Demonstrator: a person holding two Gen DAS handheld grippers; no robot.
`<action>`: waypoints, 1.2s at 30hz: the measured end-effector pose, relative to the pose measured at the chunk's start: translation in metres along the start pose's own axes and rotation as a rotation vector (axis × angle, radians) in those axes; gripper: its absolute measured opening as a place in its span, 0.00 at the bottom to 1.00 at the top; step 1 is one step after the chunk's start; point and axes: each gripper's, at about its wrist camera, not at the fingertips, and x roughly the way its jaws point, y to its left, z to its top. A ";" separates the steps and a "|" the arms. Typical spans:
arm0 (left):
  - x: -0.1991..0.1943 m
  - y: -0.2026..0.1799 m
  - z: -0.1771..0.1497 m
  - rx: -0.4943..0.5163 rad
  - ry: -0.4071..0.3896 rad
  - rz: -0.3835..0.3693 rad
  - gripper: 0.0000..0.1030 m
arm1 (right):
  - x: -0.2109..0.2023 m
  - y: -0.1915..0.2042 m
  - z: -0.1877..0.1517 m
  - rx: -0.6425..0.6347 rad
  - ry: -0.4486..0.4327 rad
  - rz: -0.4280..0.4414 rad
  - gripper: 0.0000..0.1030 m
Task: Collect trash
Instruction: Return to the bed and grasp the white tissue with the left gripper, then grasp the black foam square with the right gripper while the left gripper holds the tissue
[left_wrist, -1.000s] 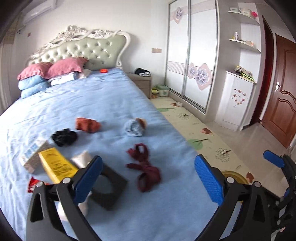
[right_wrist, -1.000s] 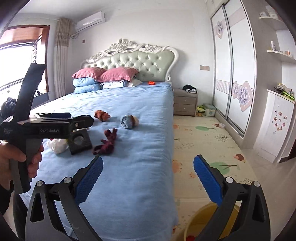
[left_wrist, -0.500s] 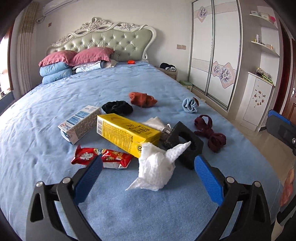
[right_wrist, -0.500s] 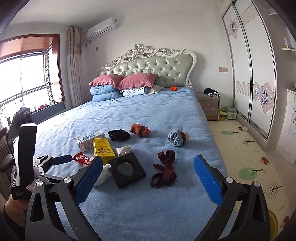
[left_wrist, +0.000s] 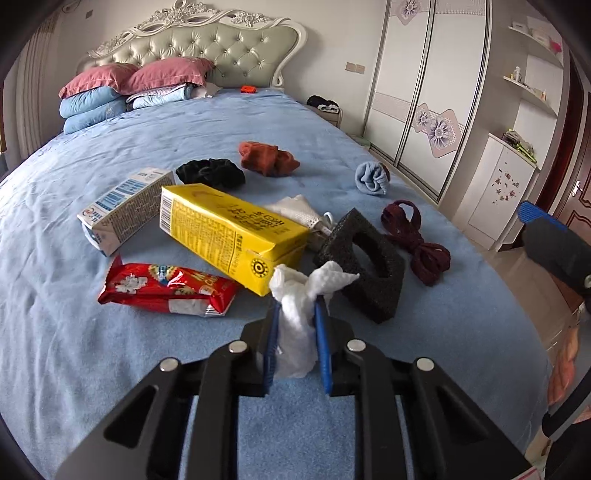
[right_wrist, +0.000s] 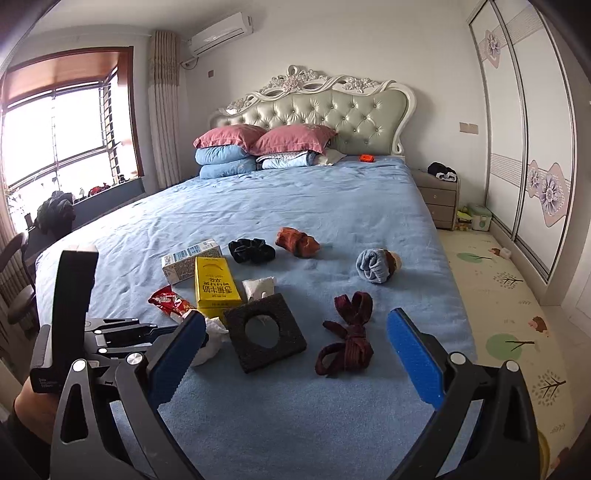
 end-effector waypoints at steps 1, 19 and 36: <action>-0.004 0.001 -0.001 -0.003 -0.008 -0.007 0.18 | 0.003 0.003 -0.001 -0.014 0.014 0.011 0.92; -0.041 0.029 0.004 -0.063 -0.071 -0.052 0.18 | 0.121 0.028 -0.003 -0.168 0.381 0.048 0.68; -0.046 -0.025 0.021 0.036 -0.063 -0.133 0.18 | 0.023 -0.008 0.007 -0.136 0.199 0.028 0.61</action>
